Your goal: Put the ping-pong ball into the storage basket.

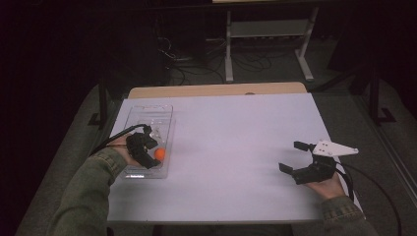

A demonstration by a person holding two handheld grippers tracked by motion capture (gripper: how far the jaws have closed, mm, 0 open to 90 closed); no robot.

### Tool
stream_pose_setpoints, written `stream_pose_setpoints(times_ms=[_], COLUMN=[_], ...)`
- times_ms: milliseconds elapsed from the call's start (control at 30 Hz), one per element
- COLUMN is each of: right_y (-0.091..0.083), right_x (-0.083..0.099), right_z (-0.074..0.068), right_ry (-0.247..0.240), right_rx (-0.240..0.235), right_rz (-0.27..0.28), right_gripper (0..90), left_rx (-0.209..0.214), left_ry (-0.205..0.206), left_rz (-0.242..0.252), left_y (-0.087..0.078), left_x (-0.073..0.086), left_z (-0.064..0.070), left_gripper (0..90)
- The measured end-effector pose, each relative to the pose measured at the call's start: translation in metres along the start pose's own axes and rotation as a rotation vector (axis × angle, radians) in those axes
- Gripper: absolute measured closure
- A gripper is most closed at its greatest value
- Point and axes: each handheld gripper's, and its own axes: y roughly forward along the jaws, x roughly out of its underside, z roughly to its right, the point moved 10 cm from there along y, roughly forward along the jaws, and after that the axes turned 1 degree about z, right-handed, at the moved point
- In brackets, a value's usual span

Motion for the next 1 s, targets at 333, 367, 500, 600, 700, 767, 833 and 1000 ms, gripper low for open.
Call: stream_pose_setpoints(times_ms=[333, 367, 500, 600, 700, 767, 833, 1000], right_y=[0.0, 0.0, 0.0, -0.001, -0.001, -0.001, -0.001, -0.001], right_x=[0.0, 0.0, 0.0, 0.0, 0.0, 0.0, 0.0, -0.001], right_z=[-0.001, -0.001, -0.001, -0.001, -0.001, -0.001, -0.001, -0.002], right_ry=[0.0, 0.0, -0.001, 0.0, 0.002, 0.001, 0.002, -0.001], right_rx=[-0.002, -0.002, 0.0, -0.001, 0.0, 0.0, 0.0, 0.0], right_rz=[0.0, -0.001, -0.002, -0.002, -0.003, -0.001, 0.0, 0.002], right_gripper=[0.0, 0.0, 0.0, 0.0, 0.0, 0.0, 0.0, 0.0], left_rx=[-0.012, -0.012, -0.013, -0.014, -0.013, -0.015, -0.024, -0.036], left_ry=[-0.025, -0.026, -0.029, -0.027, -0.029, -0.028, -0.035, -0.047], left_rz=[0.028, 0.027, 0.029, 0.036, 0.047, 0.047, 0.047, 0.055], left_y=[-0.007, -0.007, -0.008, -0.011, -0.014, -0.016, -0.018, -0.022], left_x=[-0.001, -0.001, -0.001, -0.002, -0.003, -0.002, -0.002, -0.003], left_z=[-0.003, -0.003, -0.003, -0.003, -0.003, -0.003, -0.004, -0.005], left_gripper=[20.2, 18.7, 14.7, 13.8, 13.2, 11.7, 8.4, 1.8])
